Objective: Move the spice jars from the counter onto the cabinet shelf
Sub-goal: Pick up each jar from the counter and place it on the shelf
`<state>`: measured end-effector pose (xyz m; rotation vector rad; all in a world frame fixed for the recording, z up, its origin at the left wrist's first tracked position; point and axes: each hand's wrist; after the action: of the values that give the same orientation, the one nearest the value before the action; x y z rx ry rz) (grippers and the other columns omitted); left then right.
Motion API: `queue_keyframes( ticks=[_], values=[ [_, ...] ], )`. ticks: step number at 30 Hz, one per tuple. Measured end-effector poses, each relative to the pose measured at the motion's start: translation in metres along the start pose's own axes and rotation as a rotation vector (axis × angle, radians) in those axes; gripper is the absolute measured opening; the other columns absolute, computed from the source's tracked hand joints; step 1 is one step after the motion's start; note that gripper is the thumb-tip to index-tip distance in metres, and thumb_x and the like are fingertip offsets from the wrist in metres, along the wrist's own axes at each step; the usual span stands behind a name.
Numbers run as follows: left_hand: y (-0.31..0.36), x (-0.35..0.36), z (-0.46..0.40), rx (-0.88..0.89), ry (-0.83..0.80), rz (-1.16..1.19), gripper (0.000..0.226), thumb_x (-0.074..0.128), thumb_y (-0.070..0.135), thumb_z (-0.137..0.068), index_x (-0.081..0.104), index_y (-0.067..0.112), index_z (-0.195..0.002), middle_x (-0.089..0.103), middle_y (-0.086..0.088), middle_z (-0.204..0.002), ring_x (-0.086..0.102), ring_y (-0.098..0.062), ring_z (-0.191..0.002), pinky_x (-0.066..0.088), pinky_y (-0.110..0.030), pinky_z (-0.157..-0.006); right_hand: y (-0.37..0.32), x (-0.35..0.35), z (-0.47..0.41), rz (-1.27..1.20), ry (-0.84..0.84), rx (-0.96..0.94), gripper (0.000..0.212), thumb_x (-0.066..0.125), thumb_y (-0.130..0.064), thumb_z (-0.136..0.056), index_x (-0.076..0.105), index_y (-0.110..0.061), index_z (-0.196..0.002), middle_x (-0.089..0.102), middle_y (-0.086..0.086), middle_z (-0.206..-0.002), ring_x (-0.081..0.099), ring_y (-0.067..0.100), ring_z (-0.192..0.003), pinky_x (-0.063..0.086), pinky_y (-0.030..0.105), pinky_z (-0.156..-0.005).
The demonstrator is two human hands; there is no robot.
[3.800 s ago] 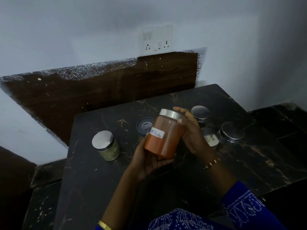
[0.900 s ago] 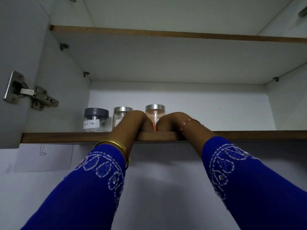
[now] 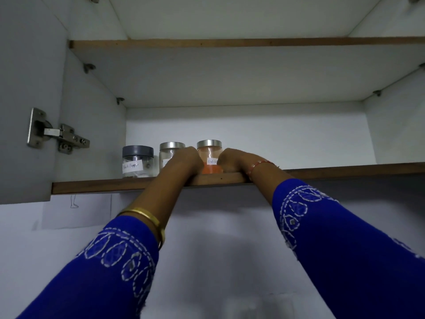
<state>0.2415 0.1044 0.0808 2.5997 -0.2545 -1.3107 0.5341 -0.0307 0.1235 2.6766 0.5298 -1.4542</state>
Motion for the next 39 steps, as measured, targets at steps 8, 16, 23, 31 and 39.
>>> queue_keyframes(
  ticks=[8, 16, 23, 31, 39],
  values=[
    [-0.019, 0.023, 0.057, 0.253, 0.473, 0.051, 0.033, 0.037, 0.018, -0.094, 0.067, 0.004, -0.097, 0.069, -0.014, -0.096, 0.059, -0.026, -0.08, 0.036, -0.029, -0.066, -0.083, -0.088, 0.263, -0.19, 0.309, -0.035, 0.03, 0.042, -0.003, -0.086, 0.065, 0.001, -0.106, 0.067, 0.02, -0.109, 0.063, 0.034, -0.098, 0.052, 0.038, -0.086],
    [-0.028, 0.062, 0.146, 0.317, 0.338, 0.386, 0.041, 0.034, 0.014, -0.099, 0.041, 0.006, -0.139, 0.034, -0.012, -0.151, 0.027, -0.024, -0.142, 0.019, -0.032, -0.116, -0.075, -0.07, 0.354, -0.43, 0.435, -0.123, 0.036, 0.043, -0.004, -0.093, 0.054, -0.005, -0.128, 0.064, 0.015, -0.121, 0.058, 0.028, -0.112, 0.045, 0.03, -0.094],
    [-0.024, 0.102, 0.251, 0.295, 0.141, 0.627, 0.038, 0.036, 0.019, -0.1, 0.046, 0.015, -0.136, 0.041, -0.001, -0.147, 0.034, -0.014, -0.138, 0.018, -0.01, -0.105, -0.065, -0.034, 0.481, -0.599, 0.469, -0.011, 0.033, 0.047, -0.008, -0.096, 0.056, -0.009, -0.128, 0.056, 0.006, -0.135, 0.05, 0.021, -0.127, 0.038, 0.029, -0.107],
    [-0.011, 0.17, 0.376, 0.236, -0.176, 0.898, 0.036, 0.042, 0.014, -0.095, 0.055, 0.006, -0.127, 0.054, -0.008, -0.136, 0.042, -0.005, -0.122, 0.02, 0.011, -0.093, -0.04, 0.043, 0.642, -0.722, 0.326, 0.234, 0.03, 0.05, -0.006, -0.09, 0.062, -0.006, -0.118, 0.064, 0.009, -0.121, 0.058, 0.015, -0.112, 0.043, 0.008, -0.094],
    [0.001, 0.238, 0.483, 0.035, -0.589, 0.973, 0.033, 0.044, 0.008, -0.096, 0.054, 0.005, -0.127, 0.054, -0.009, -0.134, 0.049, -0.016, -0.124, 0.033, -0.01, -0.1, -0.021, 0.099, 0.768, -0.749, 0.139, 0.687, 0.028, 0.054, -0.004, -0.09, 0.063, -0.01, -0.115, 0.065, 0.004, -0.116, 0.061, 0.018, -0.108, 0.051, 0.03, -0.094]
  ],
)
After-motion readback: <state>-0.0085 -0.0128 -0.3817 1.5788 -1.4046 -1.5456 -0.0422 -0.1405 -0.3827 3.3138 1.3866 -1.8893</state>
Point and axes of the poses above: each hand's wrist, its own z-axis away from the middle knuckle, its own x-axis out of the palm, y = z × x
